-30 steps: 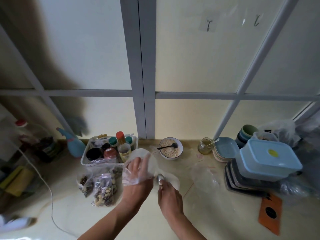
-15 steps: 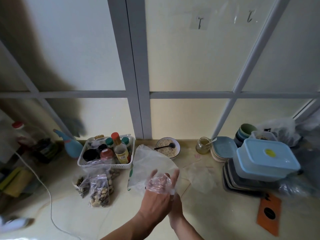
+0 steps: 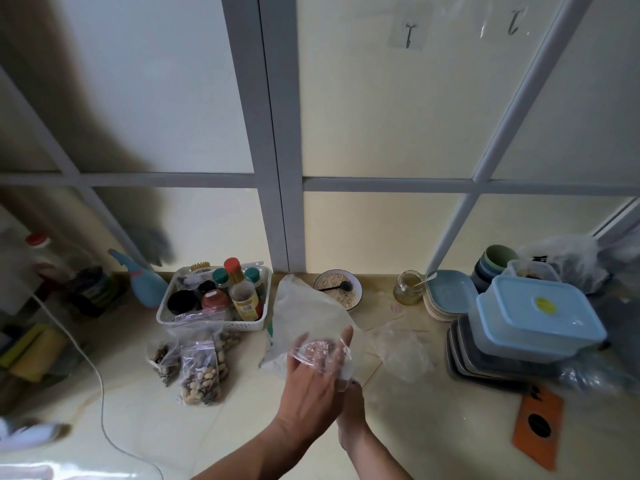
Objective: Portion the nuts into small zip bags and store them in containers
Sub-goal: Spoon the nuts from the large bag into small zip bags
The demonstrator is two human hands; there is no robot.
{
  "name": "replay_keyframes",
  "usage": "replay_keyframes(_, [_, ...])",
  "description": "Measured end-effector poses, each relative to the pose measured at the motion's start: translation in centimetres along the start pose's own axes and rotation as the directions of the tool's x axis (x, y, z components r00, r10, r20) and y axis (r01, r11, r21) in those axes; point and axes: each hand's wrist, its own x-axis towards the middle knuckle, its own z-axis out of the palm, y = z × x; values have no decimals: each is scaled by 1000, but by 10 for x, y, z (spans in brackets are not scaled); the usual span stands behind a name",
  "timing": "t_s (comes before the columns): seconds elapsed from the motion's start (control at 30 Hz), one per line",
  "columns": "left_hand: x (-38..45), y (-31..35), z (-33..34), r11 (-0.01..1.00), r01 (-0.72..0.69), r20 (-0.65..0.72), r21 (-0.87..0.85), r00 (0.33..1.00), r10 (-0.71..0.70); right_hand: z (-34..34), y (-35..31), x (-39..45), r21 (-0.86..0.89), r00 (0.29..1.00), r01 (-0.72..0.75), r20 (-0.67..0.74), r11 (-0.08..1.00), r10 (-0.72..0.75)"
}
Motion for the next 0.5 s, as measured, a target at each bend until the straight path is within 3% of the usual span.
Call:
replay_keyframes(0.17, [2, -1, -6, 1000, 9, -118, 6, 993, -8, 5, -4, -1, -160, 1000, 1, 8, 987, 1])
replay_keyframes(0.23, [8, -10, -17, 997, 82, -183, 4, 980, -80, 7, -5, 1, -33, 996, -82, -25, 996, 81])
replay_keyframes(0.37, [10, -44, -35, 935, 353, -223, -35, 909, -351, 9, -15, 3, -8, 996, -72, -58, 997, 71])
replay_keyframes(0.5, [-2, -93, -36, 772, 636, -83, -24, 768, -635, 13, -28, -4, -171, 1000, -2, -27, 985, -3])
